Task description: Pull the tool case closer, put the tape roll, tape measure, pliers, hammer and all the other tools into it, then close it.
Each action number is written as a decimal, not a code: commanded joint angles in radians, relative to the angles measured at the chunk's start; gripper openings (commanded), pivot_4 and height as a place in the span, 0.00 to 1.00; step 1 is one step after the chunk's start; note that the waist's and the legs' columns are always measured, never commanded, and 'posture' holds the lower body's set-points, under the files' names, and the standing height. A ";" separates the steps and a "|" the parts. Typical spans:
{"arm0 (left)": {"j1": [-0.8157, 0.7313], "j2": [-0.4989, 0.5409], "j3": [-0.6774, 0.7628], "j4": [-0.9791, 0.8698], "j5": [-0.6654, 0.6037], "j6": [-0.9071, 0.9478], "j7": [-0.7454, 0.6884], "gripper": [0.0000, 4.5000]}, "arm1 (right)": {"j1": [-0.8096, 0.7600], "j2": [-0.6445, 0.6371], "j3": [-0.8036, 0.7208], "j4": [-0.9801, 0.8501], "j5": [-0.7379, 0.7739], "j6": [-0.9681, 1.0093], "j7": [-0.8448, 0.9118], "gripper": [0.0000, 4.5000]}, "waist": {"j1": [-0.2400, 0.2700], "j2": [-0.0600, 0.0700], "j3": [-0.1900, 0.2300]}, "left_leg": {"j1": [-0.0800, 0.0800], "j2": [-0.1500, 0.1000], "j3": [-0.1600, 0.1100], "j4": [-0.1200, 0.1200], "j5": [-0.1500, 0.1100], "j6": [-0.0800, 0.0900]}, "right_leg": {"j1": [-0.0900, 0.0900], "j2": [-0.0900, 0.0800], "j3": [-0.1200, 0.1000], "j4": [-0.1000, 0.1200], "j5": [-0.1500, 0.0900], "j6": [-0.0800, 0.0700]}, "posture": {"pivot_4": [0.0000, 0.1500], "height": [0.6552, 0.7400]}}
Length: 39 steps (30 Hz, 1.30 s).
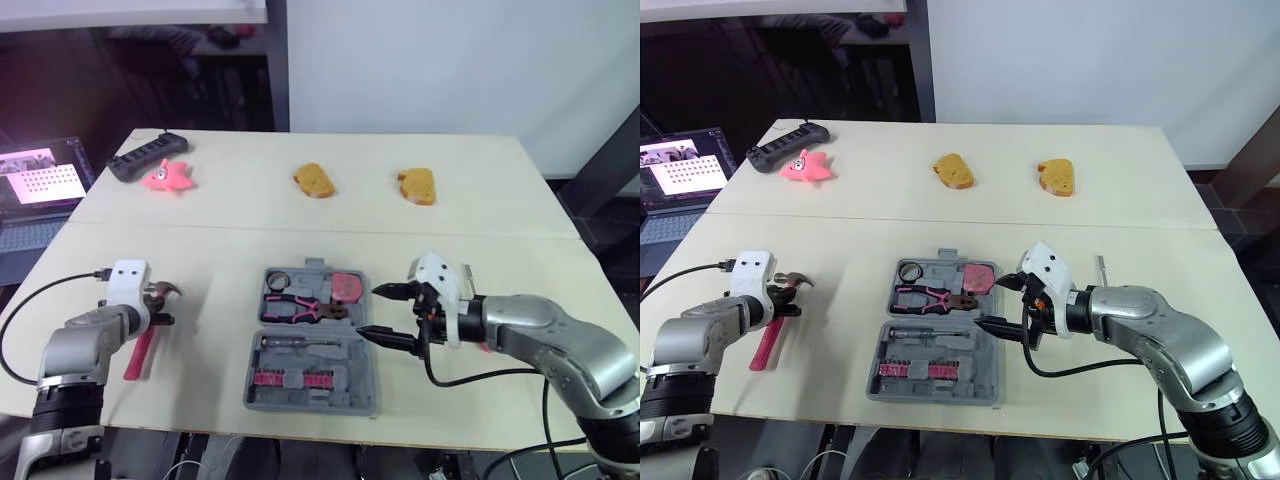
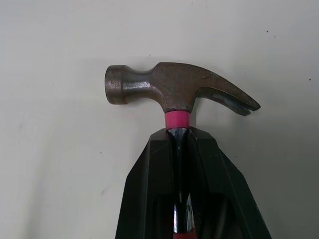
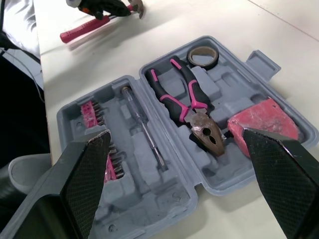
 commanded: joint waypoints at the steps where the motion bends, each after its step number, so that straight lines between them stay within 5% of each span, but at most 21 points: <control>1: 0.009 -0.036 -0.021 0.046 0.002 -0.010 0.001 0.01 | 0.001 0.003 -0.009 -0.024 -0.006 -0.010 -0.007 1.00 | 0.003 0.001 0.000 | 0.000 0.000 0.000 0.000 0.000 0.000 | 0.000 0.000 0.000 0.000 0.000 0.000 | 1.00 1.00; 9: -0.044 0.016 -0.101 -0.126 -0.013 -0.002 -0.099 0.01 | 0.000 0.021 -0.020 -0.030 -0.005 0.002 -0.046 1.00 | 0.003 -0.002 0.001 | -0.001 0.000 -0.001 0.001 0.004 -0.007 | 0.001 0.000 0.001 -0.001 0.001 -0.001 | 1.00 1.00; 13: -0.138 0.180 -0.242 -0.240 -0.026 0.037 -0.296 0.01 | 0.017 0.035 -0.032 -0.050 0.003 0.014 -0.079 1.00 | -0.002 -0.017 0.010 | -0.003 0.000 -0.003 0.000 0.005 -0.009 | -0.002 0.002 0.000 0.000 0.002 -0.002 | 1.00 1.00; 18: -0.277 0.354 -0.498 -0.332 -0.001 -0.058 -0.612 0.01 | 0.094 -0.012 -0.074 -0.095 -0.002 0.014 -0.068 1.00 | -0.005 -0.015 0.011 | -0.006 0.000 -0.003 -0.003 0.006 -0.011 | -0.003 0.001 0.000 -0.003 0.003 0.000 | 1.00 1.00; 25: -0.459 0.287 -0.733 -0.498 -0.099 0.070 -0.850 0.01 | 0.193 -0.169 -0.181 -0.111 0.009 0.018 0.026 1.00 | 0.000 -0.014 0.012 | -0.010 0.000 -0.002 0.000 0.002 -0.004 | -0.004 0.001 -0.001 -0.004 0.003 0.000 | 1.00 1.00; 39: -0.632 0.135 -1.037 -0.671 0.024 0.263 -0.696 0.01 | 0.211 -0.261 -0.234 -0.136 0.020 0.045 0.064 1.00 | 0.000 -0.015 0.013 | -0.009 0.000 -0.002 0.007 0.002 -0.003 | -0.002 0.002 0.001 -0.003 0.003 0.001 | 1.00 1.00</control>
